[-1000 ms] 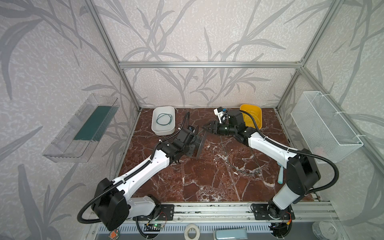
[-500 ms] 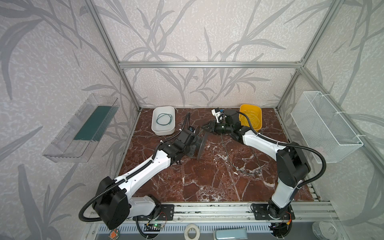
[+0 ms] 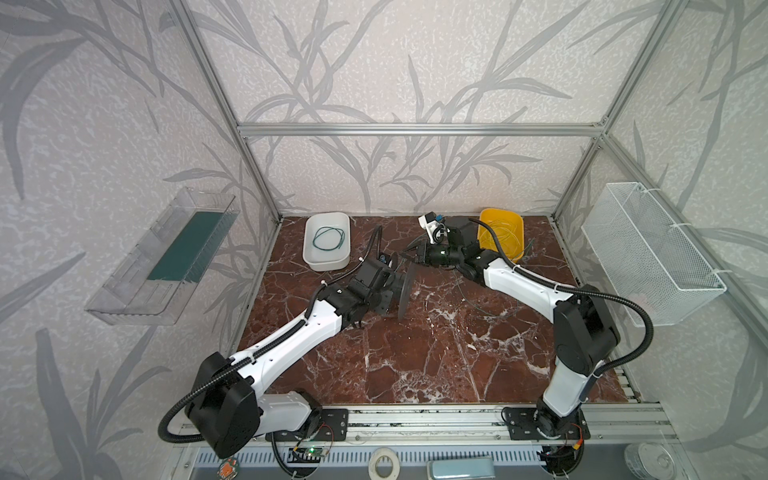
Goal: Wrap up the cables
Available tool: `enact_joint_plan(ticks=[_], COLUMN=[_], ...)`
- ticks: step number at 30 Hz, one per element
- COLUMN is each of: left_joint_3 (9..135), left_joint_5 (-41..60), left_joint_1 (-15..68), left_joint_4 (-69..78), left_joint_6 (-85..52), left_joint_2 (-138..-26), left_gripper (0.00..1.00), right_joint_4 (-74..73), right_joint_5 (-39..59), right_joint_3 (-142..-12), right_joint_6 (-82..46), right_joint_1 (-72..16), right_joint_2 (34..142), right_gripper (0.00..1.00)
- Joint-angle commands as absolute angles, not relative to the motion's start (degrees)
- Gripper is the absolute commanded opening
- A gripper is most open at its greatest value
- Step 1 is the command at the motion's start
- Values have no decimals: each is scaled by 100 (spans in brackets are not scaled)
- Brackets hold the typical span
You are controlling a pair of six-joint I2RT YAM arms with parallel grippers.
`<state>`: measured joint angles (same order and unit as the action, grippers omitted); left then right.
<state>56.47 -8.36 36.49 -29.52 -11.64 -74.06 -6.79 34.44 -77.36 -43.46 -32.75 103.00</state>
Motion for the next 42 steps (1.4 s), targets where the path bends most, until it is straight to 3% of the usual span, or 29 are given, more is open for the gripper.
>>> enact_joint_plan(ticks=[1,14,16,24,42], left_joint_3=[5721,5891,5945,5953,5476], left_joint_5=[-827,-984,-958,-788,-707], left_joint_1=[3674,3665,3670,3654,3606], left_joint_4=[-3076,-3228,-3176,-2884,-2334], left_joint_6=[-1145,-1037,-993,-935,-1166], left_joint_2=[-7327,-7106,-7164,-7266,-7403], left_gripper=[23,33,40,50,45], right_joint_4=[-607,-925,-1029,-1318,-2882], right_joint_5=[3384,3449,3523,3443,3530], right_joint_3=[-7715,-7465,-7454,-7233,-6590], right_joint_6=[-4121,-4249,-4338,-4419,-5524], right_joint_1=[-3322,-3339,-3341,-3359,-3239], right_joint_2=[10384,10475,10528,10264,10224], right_gripper=[0,0,0,0,0])
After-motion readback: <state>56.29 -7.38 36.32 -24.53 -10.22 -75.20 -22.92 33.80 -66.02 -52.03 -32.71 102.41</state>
